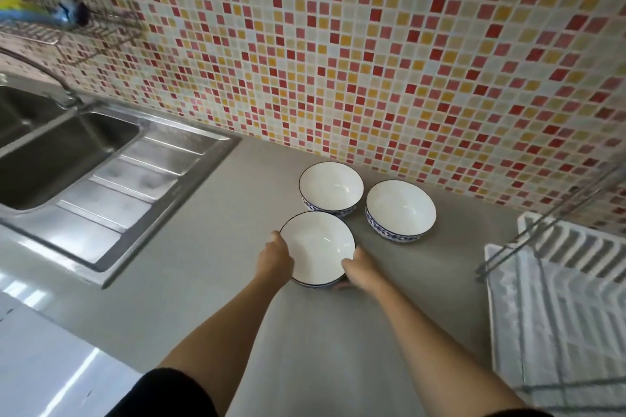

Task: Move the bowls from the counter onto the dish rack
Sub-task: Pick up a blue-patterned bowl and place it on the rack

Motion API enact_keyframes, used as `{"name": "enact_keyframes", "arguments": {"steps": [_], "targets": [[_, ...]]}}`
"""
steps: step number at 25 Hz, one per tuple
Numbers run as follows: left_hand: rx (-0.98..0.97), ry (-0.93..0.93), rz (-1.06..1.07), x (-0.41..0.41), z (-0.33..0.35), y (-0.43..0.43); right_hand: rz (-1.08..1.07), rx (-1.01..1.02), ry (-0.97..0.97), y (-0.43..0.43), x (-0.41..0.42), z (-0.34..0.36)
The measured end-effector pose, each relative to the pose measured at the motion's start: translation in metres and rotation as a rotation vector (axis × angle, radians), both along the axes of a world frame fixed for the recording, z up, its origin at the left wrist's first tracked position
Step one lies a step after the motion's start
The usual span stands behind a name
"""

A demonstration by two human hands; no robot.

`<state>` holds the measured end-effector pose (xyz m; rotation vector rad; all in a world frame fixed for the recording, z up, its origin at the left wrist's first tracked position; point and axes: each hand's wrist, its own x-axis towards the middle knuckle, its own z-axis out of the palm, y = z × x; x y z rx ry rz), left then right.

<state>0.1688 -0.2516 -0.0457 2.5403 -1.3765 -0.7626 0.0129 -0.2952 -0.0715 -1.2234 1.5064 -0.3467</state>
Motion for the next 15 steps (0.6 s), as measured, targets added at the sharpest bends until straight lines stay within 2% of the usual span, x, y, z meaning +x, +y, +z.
{"name": "enact_keyframes", "arguments": {"steps": [3,6,10,13,15], "targets": [[-0.061,-0.011,-0.017,-0.001,0.009,0.014,0.016,-0.008,-0.022,0.021,-0.005,0.018],[-0.204,0.028,-0.004,-0.003,0.031,0.038,0.046,-0.155,0.012,0.045,-0.011,0.038],[-0.372,0.082,-0.042,-0.003,0.089,0.079,0.105,-0.462,0.064,0.081,-0.030,0.092],[-0.471,-0.012,-0.161,-0.011,0.151,0.116,0.111,-0.723,0.064,0.117,-0.050,0.143],[-0.649,-0.105,-0.263,-0.026,0.189,0.138,0.111,-0.921,0.081,0.143,-0.063,0.179]]}}
